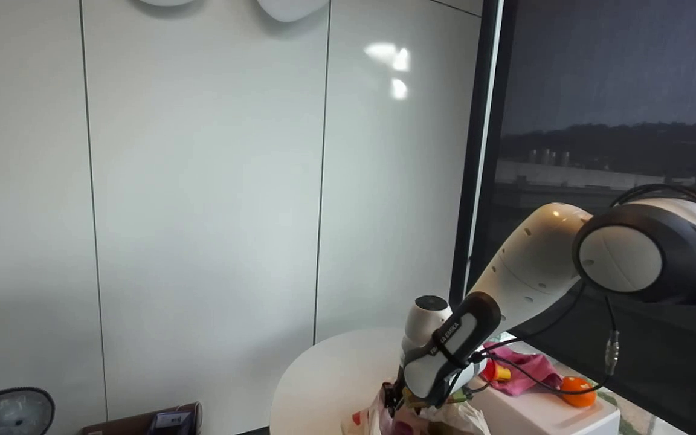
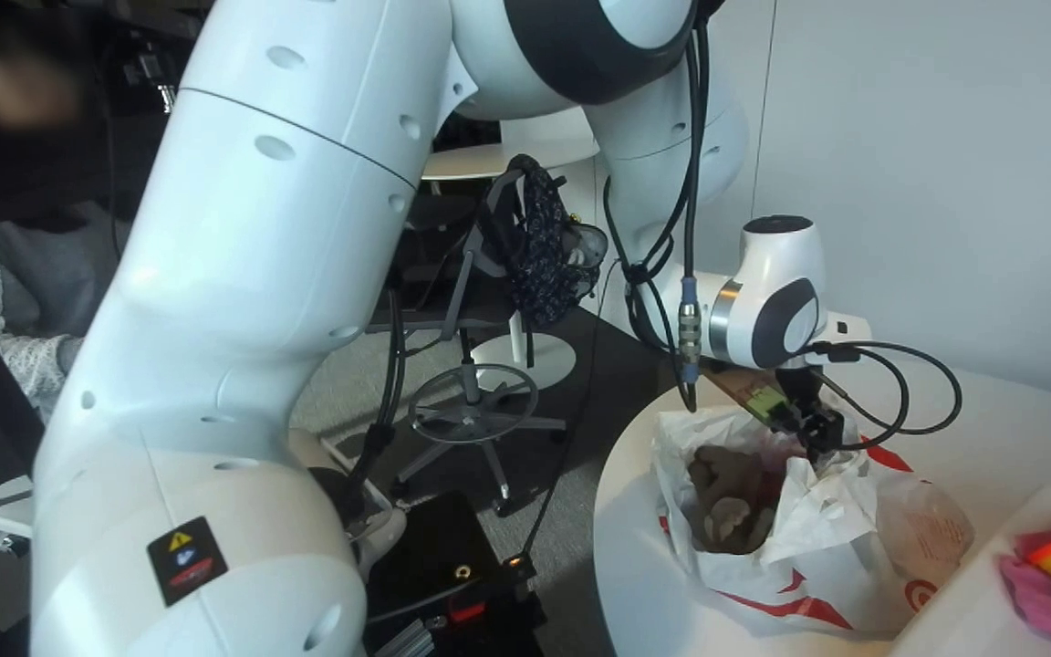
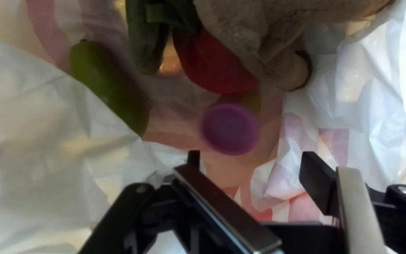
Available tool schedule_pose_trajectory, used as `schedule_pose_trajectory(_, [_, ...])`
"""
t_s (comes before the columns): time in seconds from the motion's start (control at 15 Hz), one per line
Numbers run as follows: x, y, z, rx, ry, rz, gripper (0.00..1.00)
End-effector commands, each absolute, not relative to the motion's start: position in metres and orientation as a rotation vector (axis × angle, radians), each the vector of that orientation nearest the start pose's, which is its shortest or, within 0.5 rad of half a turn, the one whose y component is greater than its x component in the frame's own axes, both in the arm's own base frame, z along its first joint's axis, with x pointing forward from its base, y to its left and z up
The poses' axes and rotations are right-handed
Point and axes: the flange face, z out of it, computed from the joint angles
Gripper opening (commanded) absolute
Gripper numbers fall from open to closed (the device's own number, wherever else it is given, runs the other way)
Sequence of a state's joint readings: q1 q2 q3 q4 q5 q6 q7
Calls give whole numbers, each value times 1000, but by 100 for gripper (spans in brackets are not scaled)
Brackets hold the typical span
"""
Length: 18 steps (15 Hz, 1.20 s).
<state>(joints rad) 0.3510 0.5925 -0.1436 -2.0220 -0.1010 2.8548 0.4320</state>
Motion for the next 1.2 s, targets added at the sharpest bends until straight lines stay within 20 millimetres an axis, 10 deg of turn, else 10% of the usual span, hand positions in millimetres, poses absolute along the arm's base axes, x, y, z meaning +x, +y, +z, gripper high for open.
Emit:
schedule_pose_trajectory(0.0, [601, 117, 218, -3124, 246, -465, 100])
schedule_pose_trajectory(0.6, [544, 30, 359, -2728, 566, -222, 100])
schedule_pose_trajectory(0.93, [536, -61, 384, -2652, 923, -454, 100])
schedule_pose_trajectory(1.13, [540, -74, 379, -2657, 926, -444, 100])
